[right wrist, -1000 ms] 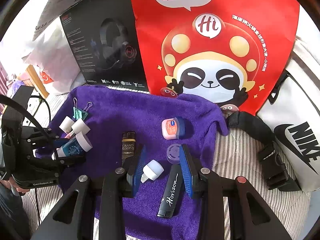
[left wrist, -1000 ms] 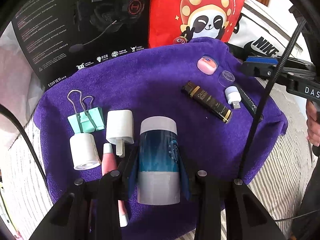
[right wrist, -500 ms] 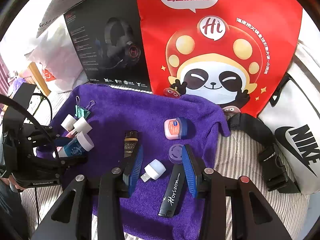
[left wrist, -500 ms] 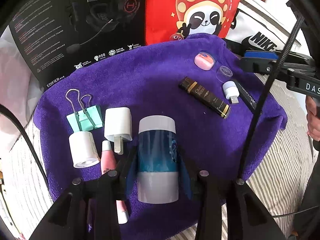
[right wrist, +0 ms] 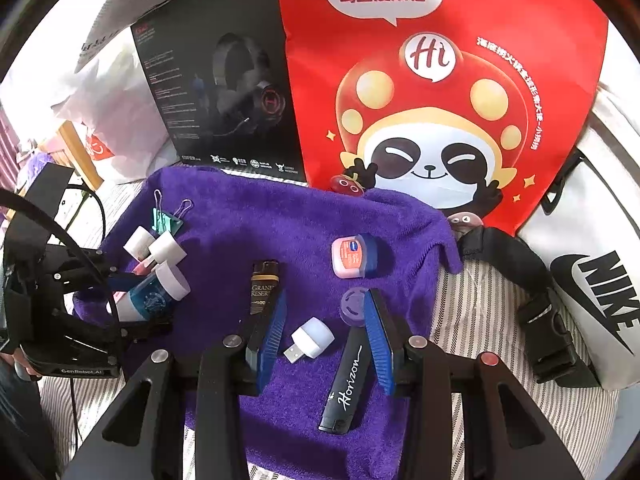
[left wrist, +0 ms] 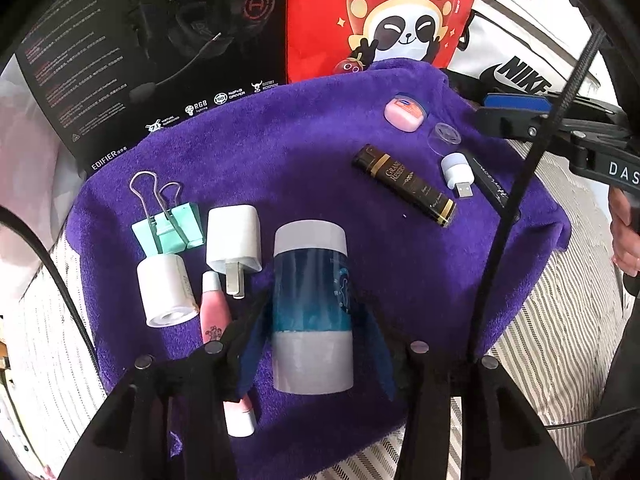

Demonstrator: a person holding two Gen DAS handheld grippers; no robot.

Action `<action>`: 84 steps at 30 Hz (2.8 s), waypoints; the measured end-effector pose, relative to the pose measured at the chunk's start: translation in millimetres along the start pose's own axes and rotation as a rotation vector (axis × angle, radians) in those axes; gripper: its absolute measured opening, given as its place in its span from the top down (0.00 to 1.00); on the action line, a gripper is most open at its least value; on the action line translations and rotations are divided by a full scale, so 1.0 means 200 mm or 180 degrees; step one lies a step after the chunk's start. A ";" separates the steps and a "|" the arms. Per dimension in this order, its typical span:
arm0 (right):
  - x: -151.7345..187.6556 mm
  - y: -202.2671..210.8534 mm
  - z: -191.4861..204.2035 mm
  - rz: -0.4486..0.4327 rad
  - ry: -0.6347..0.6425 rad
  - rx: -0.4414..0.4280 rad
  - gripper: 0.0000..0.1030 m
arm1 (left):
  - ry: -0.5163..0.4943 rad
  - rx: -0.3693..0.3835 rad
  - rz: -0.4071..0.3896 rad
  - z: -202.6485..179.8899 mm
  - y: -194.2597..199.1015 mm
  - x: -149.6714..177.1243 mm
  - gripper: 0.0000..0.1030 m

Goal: Organize rigid objects

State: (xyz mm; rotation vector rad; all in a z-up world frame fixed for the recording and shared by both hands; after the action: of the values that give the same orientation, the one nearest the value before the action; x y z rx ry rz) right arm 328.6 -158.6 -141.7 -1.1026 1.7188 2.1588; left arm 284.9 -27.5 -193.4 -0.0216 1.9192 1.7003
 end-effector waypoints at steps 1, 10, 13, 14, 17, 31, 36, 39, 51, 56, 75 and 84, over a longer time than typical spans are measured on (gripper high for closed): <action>0.00 0.00 0.00 0.0005 0.0002 0.0000 0.60 | 0.0005 0.0001 0.0005 0.01 0.00 0.00 0.56; 0.00 0.00 0.02 0.0034 0.0022 -0.0022 0.59 | -0.0043 -0.0106 -0.0029 0.03 0.08 0.02 0.48; 0.00 0.00 0.04 0.0020 0.0057 -0.0040 0.52 | -0.0052 -0.0105 -0.0083 0.03 0.13 0.01 0.42; -0.01 0.00 0.05 0.0012 0.0073 -0.0048 0.52 | -0.0057 -0.0113 -0.0095 0.04 0.14 0.01 0.42; -0.01 0.00 0.08 0.0031 0.0113 -0.0084 0.52 | -0.0035 -0.0151 -0.0126 0.06 0.19 0.01 0.41; 0.00 0.05 0.26 0.0019 0.0359 -0.0110 0.24 | 0.0154 -0.0441 -0.0444 0.13 0.50 0.01 0.18; 0.01 0.12 0.29 -0.0002 0.0306 0.0021 0.15 | 0.0174 -0.0632 -0.0525 0.12 0.59 0.01 0.03; 0.05 0.17 0.29 -0.0031 0.0158 0.0045 0.05 | 0.0252 -0.0647 -0.0557 0.11 0.64 0.05 0.01; 0.31 0.39 0.28 0.0043 -0.0225 0.0358 0.00 | 0.0600 -0.0773 -0.0654 0.06 0.75 0.29 0.00; 0.38 0.52 0.35 -0.0059 -0.0247 0.0411 0.00 | 0.0765 -0.0772 -0.0713 0.01 0.80 0.41 0.00; 0.60 0.83 0.42 -0.0220 -0.0555 0.0495 0.00 | 0.1163 -0.0738 -0.1036 -0.19 1.04 0.67 0.00; 0.66 0.85 0.41 -0.0178 -0.0577 0.0587 0.00 | 0.1176 -0.0801 -0.1000 -0.20 1.04 0.70 0.00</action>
State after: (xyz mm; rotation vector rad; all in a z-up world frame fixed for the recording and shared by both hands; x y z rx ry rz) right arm 105.1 -179.0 -88.7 -0.8691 1.7418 1.9544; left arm 73.7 25.8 -62.3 -0.7395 1.8125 1.7936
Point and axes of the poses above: each gripper's, at about its wrist camera, not at the fingertips, and y roughly against the way its jaws point, z to its left, x to its underside, the point moved 7 cm from there along -y, roughly the way its jaws point
